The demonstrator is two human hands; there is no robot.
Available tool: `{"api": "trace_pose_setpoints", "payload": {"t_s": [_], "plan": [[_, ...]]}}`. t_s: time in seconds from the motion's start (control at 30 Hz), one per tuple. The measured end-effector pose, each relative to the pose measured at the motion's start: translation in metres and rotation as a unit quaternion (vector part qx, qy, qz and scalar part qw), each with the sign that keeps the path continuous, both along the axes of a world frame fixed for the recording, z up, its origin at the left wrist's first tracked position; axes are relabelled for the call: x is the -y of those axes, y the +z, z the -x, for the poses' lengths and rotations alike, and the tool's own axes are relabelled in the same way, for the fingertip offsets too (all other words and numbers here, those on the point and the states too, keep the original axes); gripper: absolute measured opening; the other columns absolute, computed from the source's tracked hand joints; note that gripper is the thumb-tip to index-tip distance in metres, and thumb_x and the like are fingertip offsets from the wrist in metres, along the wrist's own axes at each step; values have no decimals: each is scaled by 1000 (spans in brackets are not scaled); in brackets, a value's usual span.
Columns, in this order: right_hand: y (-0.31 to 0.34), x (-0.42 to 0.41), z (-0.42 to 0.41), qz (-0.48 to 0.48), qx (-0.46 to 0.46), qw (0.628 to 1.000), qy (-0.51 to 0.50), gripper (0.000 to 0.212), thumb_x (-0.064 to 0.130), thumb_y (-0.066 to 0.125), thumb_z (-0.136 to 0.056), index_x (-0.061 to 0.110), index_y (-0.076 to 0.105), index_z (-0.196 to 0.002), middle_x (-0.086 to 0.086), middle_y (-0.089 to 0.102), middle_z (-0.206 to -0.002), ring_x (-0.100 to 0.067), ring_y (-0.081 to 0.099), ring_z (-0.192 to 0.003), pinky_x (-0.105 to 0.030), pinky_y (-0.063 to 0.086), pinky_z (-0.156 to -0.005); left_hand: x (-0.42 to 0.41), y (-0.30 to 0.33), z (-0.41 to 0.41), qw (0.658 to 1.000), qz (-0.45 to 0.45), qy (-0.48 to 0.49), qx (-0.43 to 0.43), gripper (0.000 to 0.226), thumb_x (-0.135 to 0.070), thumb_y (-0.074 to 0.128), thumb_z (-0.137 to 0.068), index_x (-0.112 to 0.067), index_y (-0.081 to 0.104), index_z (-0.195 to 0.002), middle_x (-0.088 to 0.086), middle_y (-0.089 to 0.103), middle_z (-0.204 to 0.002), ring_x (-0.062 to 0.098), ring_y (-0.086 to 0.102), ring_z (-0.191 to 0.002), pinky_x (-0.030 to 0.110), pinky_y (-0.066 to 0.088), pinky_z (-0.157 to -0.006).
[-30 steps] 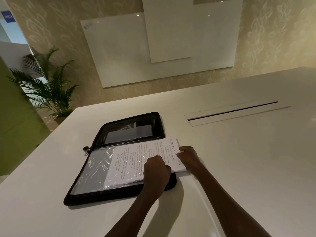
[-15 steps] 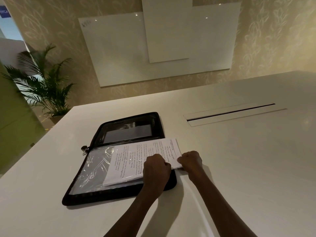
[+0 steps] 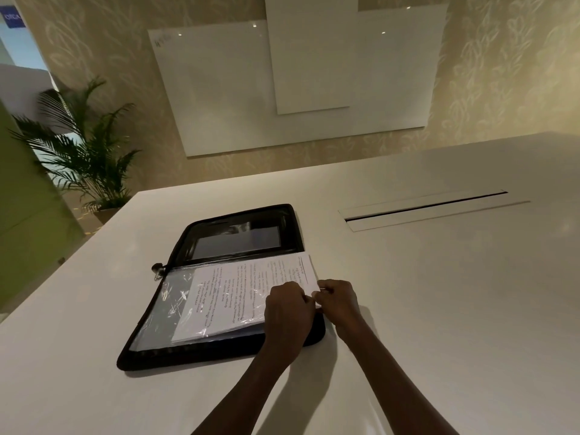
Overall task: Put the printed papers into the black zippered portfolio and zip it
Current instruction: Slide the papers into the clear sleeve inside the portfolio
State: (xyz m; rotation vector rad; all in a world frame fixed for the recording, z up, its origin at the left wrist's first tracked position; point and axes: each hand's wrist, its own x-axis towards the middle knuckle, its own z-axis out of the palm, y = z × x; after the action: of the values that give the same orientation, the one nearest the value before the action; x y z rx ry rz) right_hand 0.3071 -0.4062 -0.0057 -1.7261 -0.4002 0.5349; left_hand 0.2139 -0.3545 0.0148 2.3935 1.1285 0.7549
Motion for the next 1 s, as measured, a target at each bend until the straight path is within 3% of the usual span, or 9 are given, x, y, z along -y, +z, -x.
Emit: {"api": "trace_pose_setpoints", "payload": {"t_s": [0.13,0.23,0.37,0.5,0.6,0.73,0.83,0.9,1.0], "plan": [[0,4,2,-44,-55,997,27,23,-9,58,-86,8,71,-97,0,68,-85,-15,67,-78,-26,59,-66,-1,1,1,1000,2,4,2,20,-30,63,-89,-11,69,-92,3,70,-85,9,56,-70,16,42,-65],[-5,2,4,-52,-58,997,-21,9,-6,65,-82,-1,72,-81,-15,73,-86,-22,70,-79,-28,60,-63,-1,2,2,1000,1,5,0,20,-30,64,-89,-11,69,-92,3,70,-84,9,56,-69,15,40,-64],[-12,-1,7,-36,-16,999,-15,12,4,64,-85,6,76,-84,-9,75,-88,-19,71,-80,-20,55,-57,-1,4,2,1000,0,7,7,20,-31,64,-89,-12,70,-91,2,70,-82,7,55,-68,11,32,-56],[-6,-2,7,2,15,999,35,26,11,50,-87,-1,67,-72,-6,73,-74,-24,67,-67,-33,53,-61,-2,8,0,1000,0,10,12,19,-29,62,-90,-11,70,-93,2,70,-84,6,53,-68,7,26,-52],[-1,-4,7,16,-4,998,60,36,26,44,-96,8,67,-74,-10,68,-73,-17,58,-62,-30,48,-59,-3,8,0,1000,-4,9,6,22,-30,60,-91,-11,70,-94,2,70,-84,7,52,-67,9,30,-55],[0,-5,5,36,20,993,112,63,53,23,-103,17,73,-90,-11,71,-78,-14,63,-66,-20,50,-57,-3,9,1,1000,0,2,13,27,-33,59,-93,-9,71,-88,0,65,-73,7,53,-63,6,28,-50],[7,-6,6,57,24,989,133,68,55,16,-101,16,54,-60,-3,57,-59,-9,54,-53,-10,44,-48,-2,9,1,1000,4,-2,13,30,-36,58,-94,-10,70,-88,-3,59,-71,7,52,-63,7,27,-50],[10,-7,7,66,19,988,140,66,57,14,-100,18,43,-55,0,50,-53,-8,49,-47,-10,39,-42,-3,8,0,1000,6,-1,12,32,-37,57,-94,-10,71,-88,-5,57,-70,7,52,-63,8,28,-52],[9,-12,5,89,23,983,162,68,63,12,-97,18,41,-54,-2,49,-54,-10,48,-47,-17,40,-50,-4,8,-1,1000,4,4,9,33,-37,56,-94,-10,72,-84,-7,54,-64,2,46,-54,7,27,-48]]}}
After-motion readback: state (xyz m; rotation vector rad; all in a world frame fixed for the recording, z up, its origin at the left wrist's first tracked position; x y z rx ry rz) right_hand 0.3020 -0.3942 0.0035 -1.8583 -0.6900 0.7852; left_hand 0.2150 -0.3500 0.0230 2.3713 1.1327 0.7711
